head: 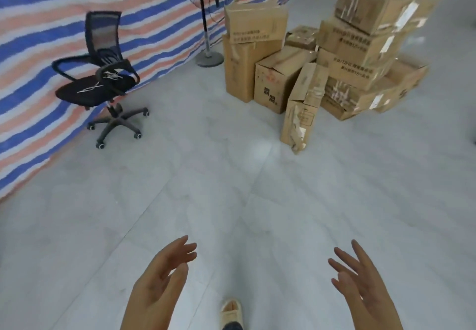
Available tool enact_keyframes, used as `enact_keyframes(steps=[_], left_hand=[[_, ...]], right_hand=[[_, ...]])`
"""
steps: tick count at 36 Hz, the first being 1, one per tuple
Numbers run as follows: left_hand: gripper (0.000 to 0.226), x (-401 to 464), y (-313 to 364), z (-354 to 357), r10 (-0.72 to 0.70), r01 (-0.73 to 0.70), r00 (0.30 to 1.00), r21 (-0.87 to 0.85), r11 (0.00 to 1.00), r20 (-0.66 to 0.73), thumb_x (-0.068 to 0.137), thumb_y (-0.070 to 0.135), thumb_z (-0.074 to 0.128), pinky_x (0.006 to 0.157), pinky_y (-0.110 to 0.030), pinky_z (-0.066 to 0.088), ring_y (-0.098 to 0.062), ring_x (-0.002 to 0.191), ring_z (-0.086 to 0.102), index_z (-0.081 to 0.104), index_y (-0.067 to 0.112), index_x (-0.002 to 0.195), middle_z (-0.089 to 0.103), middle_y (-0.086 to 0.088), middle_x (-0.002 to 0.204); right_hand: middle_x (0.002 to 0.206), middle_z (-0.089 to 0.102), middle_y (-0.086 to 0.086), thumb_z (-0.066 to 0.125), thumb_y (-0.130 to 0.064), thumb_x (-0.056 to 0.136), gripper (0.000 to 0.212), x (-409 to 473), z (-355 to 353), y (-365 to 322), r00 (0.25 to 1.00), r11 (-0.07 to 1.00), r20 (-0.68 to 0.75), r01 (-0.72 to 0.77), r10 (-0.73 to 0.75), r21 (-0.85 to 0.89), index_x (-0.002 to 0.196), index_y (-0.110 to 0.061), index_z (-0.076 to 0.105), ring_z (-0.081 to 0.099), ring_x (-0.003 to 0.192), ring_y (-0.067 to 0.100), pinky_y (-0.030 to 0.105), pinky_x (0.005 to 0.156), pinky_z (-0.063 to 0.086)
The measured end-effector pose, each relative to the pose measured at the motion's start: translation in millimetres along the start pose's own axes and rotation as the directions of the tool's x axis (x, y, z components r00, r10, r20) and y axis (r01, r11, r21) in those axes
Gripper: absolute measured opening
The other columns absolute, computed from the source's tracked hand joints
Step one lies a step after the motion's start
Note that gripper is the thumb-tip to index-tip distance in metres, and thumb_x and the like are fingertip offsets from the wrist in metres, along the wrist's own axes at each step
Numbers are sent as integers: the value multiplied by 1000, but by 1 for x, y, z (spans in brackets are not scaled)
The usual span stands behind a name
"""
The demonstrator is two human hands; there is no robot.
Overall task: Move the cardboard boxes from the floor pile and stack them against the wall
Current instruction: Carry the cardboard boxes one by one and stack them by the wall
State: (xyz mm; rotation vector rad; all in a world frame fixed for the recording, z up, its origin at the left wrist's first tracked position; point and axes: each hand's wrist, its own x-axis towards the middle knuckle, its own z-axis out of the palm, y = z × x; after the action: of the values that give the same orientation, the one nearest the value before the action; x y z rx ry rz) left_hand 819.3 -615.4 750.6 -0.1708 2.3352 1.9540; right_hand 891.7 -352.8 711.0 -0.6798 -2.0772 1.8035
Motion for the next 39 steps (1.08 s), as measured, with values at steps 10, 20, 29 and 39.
enact_keyframes(steps=[10,20,29,39], left_hand=[[47,138,17,82,-39,27,986,73,997,160,87,-17,47,86,-29,52,-15,92,69,73,19,102,74,1,98],[34,263,63,239,-25,17,981,39,999,190,92,-6,53,91,-33,49,-12,97,68,66,19,110,73,4,103],[41,347,99,353,-41,40,989,8,999,144,90,-11,47,91,-38,47,-13,95,69,68,20,108,73,2,101],[40,464,127,420,-68,66,981,19,998,183,62,48,60,91,-37,48,-11,96,69,67,45,101,73,6,100]], right_hand=[[113,64,-28,58,-35,72,48,112,-6,1,975,988,-165,-154,148,-23,97,-76,52,65,95,-5,11,72,53],[113,62,-34,55,-64,70,48,299,-73,-6,969,990,-201,-143,142,6,117,-60,44,64,107,7,46,99,49],[118,63,-25,53,-32,77,50,440,-138,-13,979,991,-177,-116,103,-60,118,-59,50,64,106,4,31,88,51],[114,64,-28,54,-3,90,59,571,-130,-1,969,978,-189,-182,161,-99,119,-55,51,65,102,2,28,85,52]])
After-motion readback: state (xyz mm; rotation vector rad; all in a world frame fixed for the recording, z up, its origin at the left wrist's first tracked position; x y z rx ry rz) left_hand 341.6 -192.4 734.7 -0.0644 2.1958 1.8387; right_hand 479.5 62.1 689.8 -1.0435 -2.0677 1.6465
